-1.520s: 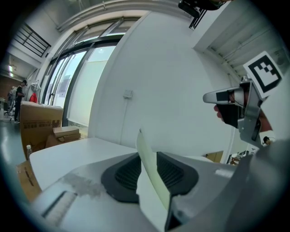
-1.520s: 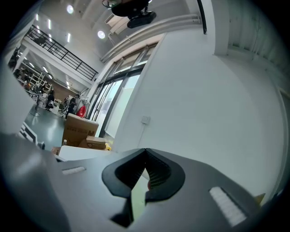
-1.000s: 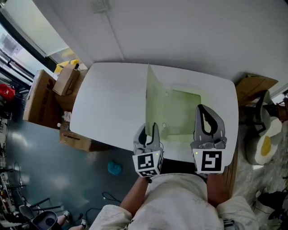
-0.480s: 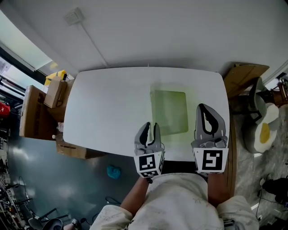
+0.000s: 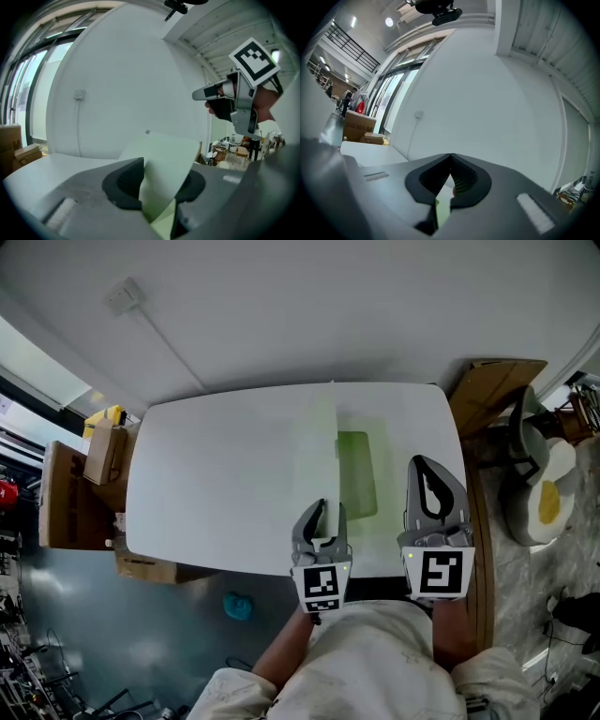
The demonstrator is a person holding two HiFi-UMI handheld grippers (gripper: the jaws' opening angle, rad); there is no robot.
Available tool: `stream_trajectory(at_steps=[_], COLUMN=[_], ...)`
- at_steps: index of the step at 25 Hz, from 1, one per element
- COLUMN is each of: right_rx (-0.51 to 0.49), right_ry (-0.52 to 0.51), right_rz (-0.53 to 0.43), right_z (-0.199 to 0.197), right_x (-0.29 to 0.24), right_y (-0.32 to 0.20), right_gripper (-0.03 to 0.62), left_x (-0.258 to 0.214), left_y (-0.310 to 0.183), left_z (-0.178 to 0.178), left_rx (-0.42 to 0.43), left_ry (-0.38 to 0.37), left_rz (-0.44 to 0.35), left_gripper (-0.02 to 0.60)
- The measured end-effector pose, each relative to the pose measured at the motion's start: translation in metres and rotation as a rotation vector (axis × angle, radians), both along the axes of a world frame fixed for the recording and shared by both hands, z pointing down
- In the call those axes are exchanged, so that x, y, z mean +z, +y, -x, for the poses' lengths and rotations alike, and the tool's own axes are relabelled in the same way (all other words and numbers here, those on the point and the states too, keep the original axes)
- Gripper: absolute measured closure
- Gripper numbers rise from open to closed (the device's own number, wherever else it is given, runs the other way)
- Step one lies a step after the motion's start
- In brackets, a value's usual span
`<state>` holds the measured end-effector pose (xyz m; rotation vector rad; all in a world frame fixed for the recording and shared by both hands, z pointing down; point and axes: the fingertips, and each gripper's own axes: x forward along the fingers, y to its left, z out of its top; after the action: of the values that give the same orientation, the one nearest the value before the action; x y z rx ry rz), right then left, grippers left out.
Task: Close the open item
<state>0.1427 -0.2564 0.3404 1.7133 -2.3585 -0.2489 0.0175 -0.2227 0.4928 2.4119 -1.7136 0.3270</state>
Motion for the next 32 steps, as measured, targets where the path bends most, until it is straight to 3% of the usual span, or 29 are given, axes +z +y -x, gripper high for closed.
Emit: stream_trajectory(at_steps=[7, 18, 23, 32], right_rx=[0.019, 0.059, 0.068, 0.108], right_ry=[-0.004, -0.016, -0.022, -0.018], right_rz=[0.001, 0.016, 0.017, 0.036], right_z=[-0.015, -0.036, -0.042, -0.063], right_x=[0.003, 0.006, 0.009, 0.016], right_y=[-0.004, -0.01, -0.012, -0.011], right_gripper=[0.592, 0.592, 0.592, 0.592], left_x=[0.008, 0.026, 0.049, 0.082], left_y=[-0.001, 0.007, 0.016, 0.025], left_z=[-0.028, -0.076, -0.09, -0.116], left_rx=[0.096, 0.306, 0.375, 0.511], left_ry=[-0.052, -0.117, -0.131, -0.223], left_rz=[0.021, 0.071, 0.124, 0.195], left_gripper=[0.442, 0.354, 0.325, 0.267])
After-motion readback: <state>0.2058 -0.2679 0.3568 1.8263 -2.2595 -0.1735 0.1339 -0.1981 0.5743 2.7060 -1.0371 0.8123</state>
